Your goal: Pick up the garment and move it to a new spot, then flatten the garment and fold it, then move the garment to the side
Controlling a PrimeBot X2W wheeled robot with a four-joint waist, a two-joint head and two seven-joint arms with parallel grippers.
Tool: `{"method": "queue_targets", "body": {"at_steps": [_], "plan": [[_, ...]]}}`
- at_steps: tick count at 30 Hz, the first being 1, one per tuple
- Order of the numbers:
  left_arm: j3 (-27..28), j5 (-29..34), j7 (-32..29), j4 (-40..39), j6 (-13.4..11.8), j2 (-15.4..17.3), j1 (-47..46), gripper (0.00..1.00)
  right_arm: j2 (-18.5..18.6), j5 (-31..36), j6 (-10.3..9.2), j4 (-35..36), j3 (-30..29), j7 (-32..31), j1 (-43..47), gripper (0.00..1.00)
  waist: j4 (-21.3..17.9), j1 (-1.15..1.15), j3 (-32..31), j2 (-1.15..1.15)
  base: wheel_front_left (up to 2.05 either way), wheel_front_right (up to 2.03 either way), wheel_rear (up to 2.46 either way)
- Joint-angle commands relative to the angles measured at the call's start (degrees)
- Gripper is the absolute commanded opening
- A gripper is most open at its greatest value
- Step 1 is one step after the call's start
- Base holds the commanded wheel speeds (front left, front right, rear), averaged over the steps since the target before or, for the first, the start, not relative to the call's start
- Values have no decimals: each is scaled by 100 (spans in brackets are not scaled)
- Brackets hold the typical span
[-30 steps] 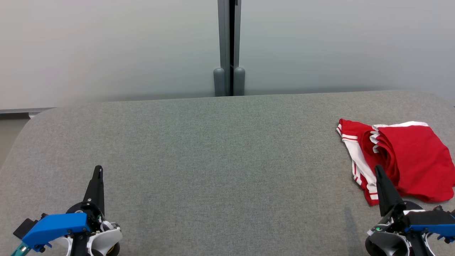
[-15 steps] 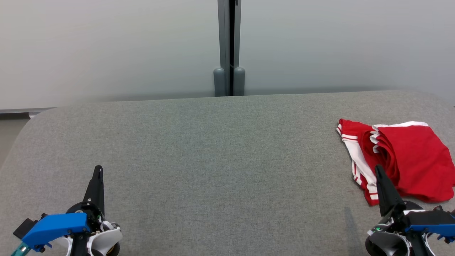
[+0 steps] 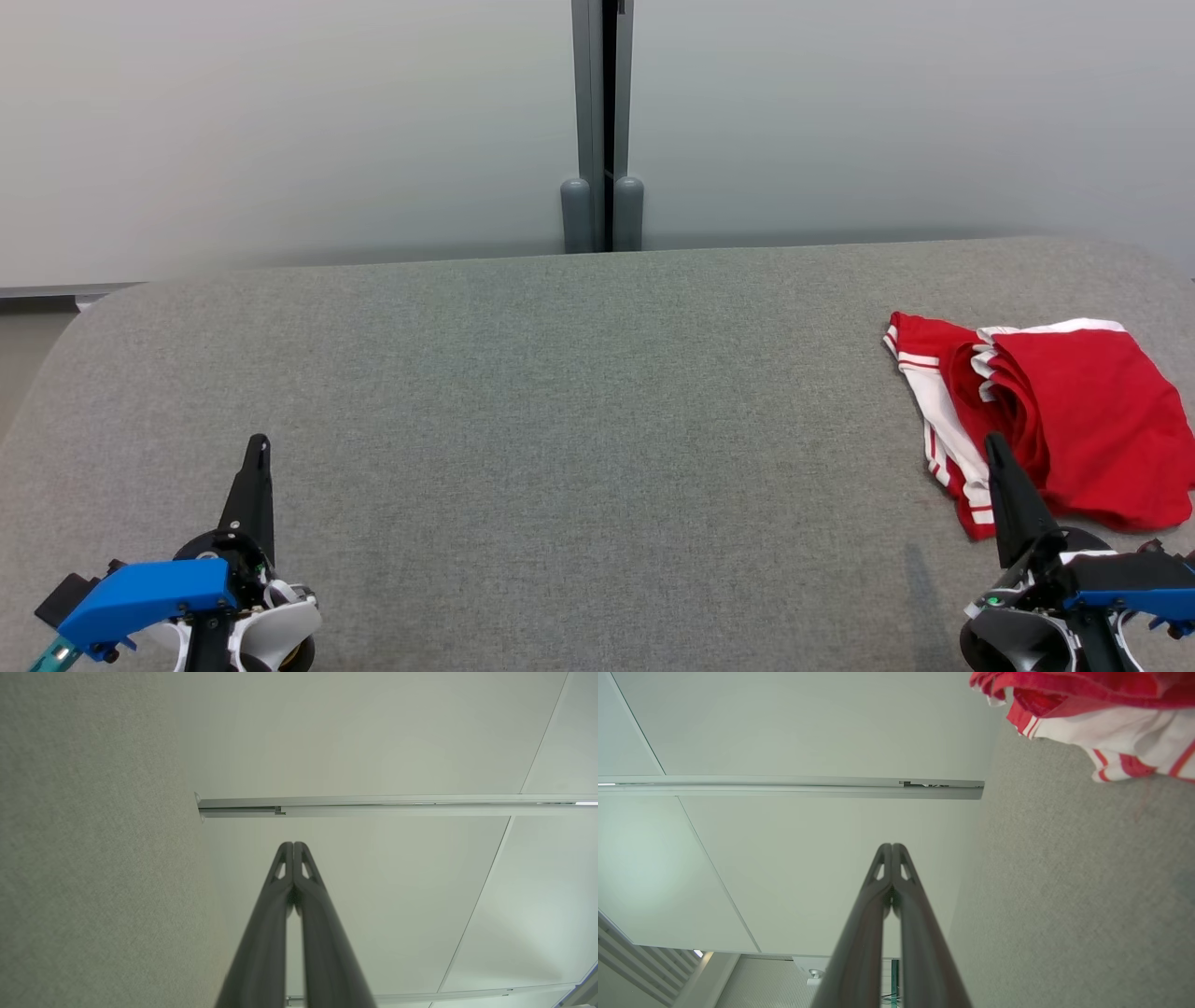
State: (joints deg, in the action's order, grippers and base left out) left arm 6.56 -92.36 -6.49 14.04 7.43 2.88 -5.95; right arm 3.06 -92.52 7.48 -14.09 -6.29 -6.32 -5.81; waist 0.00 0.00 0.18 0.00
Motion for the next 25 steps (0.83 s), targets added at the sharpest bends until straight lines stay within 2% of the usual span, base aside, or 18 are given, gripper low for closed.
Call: {"method": "queue_targets", "body": {"at_steps": [1,25], "plan": [[23,-10,-23,4,28,-9,-58,0,-5,-3,2,-8,-16,-18,-87,0,0,0,0,0,0,0,0],[26,-7,-25,4,28,-11,-59,0,-10,6,2,-9,-22,-21,-86,0,0,0,0,0,0,0,0]]}}
